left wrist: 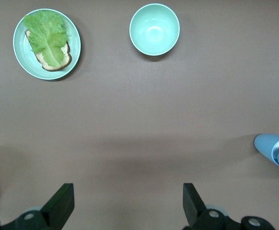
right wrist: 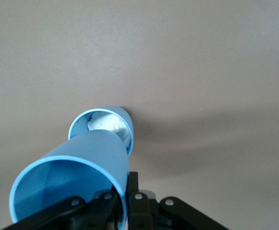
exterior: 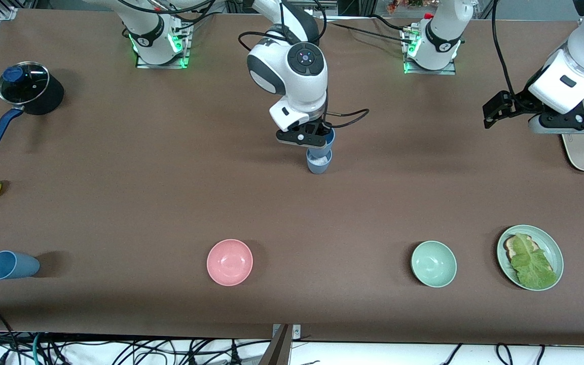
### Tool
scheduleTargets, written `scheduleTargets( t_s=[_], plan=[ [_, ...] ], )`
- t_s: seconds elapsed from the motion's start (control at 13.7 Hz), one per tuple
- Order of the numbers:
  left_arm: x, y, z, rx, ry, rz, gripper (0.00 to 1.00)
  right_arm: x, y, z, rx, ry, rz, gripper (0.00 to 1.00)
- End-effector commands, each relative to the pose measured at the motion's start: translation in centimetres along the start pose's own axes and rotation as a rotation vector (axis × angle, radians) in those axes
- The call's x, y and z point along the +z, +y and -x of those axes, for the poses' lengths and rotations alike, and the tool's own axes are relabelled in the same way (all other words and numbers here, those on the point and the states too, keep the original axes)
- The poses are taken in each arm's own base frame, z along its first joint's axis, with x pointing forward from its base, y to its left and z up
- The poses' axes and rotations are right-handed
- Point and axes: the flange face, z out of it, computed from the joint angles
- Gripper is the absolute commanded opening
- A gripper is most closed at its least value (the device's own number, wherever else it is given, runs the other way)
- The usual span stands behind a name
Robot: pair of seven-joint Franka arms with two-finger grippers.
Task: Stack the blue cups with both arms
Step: 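Lower the held cup into the tissue cup and open the right gripper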
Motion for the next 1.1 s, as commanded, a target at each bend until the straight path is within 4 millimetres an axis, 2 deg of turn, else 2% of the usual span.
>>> scheduleTargets(
  t_s=[0.0, 0.29, 0.58, 0.8, 1.02],
  plan=[
    [-0.6, -0.1, 0.4, 0.026, -0.001, -0.006, 1.00, -1.8, -0.4, -0.1, -0.014, 0.010, 0.002, 0.00],
    [-0.6, 0.0, 0.4, 0.027, -0.001, -0.006, 1.00, -0.4, -0.5, -0.3, -0.008, 0.006, 0.011, 0.00],
    [-0.6, 0.1, 0.5, 0.029, 0.000, -0.006, 1.00, -0.2, -0.1, -1.1, -0.022, 0.013, 0.016, 0.00],
    [-0.6, 0.1, 0.5, 0.029, 0.000, -0.006, 1.00, 1.8, -0.4, -0.7, -0.015, 0.000, 0.032, 0.00],
    [-0.6, 0.0, 0.4, 0.027, -0.001, -0.006, 1.00, 2.4, -0.7, -0.6, -0.018, 0.006, 0.019, 0.00]
  ],
)
